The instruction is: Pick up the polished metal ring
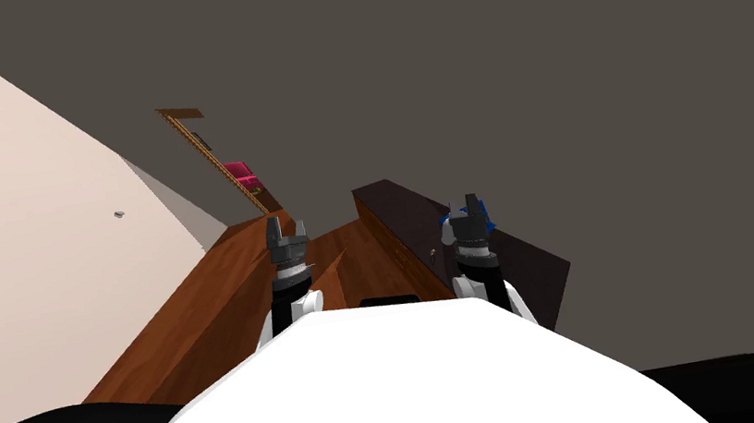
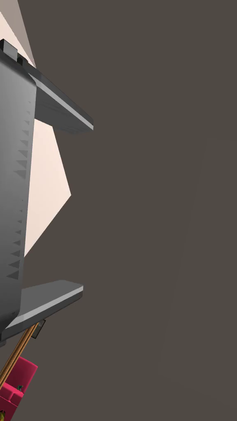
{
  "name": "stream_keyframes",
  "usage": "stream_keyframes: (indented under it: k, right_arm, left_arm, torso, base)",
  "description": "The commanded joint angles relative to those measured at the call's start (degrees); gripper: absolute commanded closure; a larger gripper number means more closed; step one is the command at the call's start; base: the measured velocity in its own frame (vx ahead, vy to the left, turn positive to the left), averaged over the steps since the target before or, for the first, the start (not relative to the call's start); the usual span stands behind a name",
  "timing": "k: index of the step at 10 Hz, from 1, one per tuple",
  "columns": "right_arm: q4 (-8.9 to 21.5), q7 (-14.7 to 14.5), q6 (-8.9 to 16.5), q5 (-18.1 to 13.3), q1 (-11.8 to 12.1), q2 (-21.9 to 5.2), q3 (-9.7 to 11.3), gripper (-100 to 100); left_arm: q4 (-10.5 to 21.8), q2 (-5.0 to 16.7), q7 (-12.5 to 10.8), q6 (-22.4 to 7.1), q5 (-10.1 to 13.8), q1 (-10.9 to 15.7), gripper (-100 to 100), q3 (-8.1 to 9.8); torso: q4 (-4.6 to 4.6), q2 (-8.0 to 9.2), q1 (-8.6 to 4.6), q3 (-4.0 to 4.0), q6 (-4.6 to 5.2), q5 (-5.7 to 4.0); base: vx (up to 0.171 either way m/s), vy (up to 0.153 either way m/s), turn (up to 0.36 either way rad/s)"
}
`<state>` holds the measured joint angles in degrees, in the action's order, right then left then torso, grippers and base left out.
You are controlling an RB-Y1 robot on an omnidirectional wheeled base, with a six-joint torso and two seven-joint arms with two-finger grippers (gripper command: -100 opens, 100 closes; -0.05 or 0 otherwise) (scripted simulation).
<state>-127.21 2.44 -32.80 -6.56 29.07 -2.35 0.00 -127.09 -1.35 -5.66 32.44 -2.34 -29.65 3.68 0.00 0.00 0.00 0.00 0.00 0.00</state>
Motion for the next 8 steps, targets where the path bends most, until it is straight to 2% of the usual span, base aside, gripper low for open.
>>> stream_keyframes:
  k: [1, 2, 8]
  right_arm:
    - [1.0, 1.4, 1.1, 1.4, -0.2, -1.9, -0.3, -100]
    - [2.4, 3.4, 2.7, 3.4, -0.6, -3.5, -0.7, -100]
    - [8.7, 12.8, 10.6, 13.1, -2.3, -6.9, -2.8, -100]
  left_arm:
    - [0.0, 0.0, 0.0, 0.0, 0.0, 0.0, 0, 0.0]
    - [0.0, 0.0, 0.0, 0.0, 0.0, 0.0, 0, 0.0]
    - [0.0, 0.0, 0.0, 0.0, 0.0, 0.0, 0, 0.0]
  torso:
    - [0.0, 0.0, 0.0, 0.0, 0.0, 0.0]
    - [-0.01, -0.04, -0.01, -0.02, 0.0, 0.0]
    - [-0.05, -0.22, 0.08, -0.13, 0.0, 0.02]
  base:
    - [0.014, 0.005, -0.024]
    - [0.038, 0.019, -0.041]
    - [0.055, 0.026, -0.033]
